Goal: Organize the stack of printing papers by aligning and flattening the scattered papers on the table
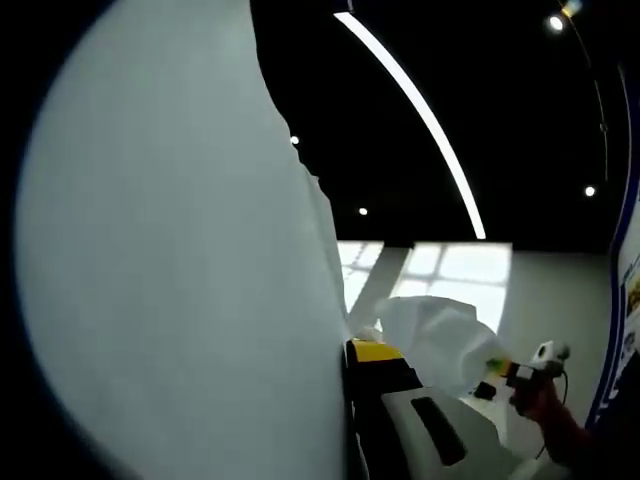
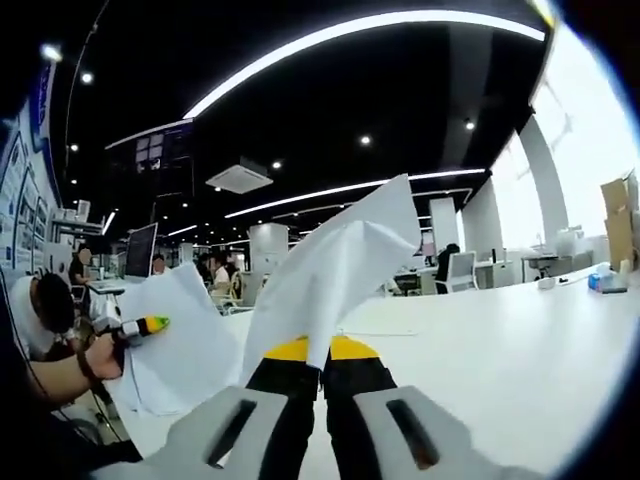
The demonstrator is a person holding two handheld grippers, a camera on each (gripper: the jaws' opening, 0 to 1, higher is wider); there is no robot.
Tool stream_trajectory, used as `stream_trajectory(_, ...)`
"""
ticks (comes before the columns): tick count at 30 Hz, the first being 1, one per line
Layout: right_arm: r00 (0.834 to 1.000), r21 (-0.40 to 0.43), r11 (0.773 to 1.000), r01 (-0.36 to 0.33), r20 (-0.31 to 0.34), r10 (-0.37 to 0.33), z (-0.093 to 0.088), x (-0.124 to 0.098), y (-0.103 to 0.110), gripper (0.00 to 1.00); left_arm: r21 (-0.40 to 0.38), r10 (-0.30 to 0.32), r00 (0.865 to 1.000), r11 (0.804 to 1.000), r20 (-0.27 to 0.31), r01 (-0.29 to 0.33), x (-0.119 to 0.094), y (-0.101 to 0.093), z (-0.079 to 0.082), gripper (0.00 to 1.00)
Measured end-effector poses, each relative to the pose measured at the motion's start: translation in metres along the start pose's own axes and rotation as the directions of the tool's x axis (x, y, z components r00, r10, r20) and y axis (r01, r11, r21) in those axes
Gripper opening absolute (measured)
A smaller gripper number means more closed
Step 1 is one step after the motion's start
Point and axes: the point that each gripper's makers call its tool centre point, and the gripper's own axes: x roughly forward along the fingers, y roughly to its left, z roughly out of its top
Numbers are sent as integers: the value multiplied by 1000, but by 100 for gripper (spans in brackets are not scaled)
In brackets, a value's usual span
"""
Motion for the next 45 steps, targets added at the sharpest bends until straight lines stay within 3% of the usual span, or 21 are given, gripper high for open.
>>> stream_trajectory(21,997,109,993,-40,70,32,5,12,19,0,-4,-3,1000,1000,5,3,-1,2,2,8)
stream_trajectory(45,995,138,989,-57,92,45,4,20,34,0,3,10,1000,1000,23,-10,-2,5,5,7)
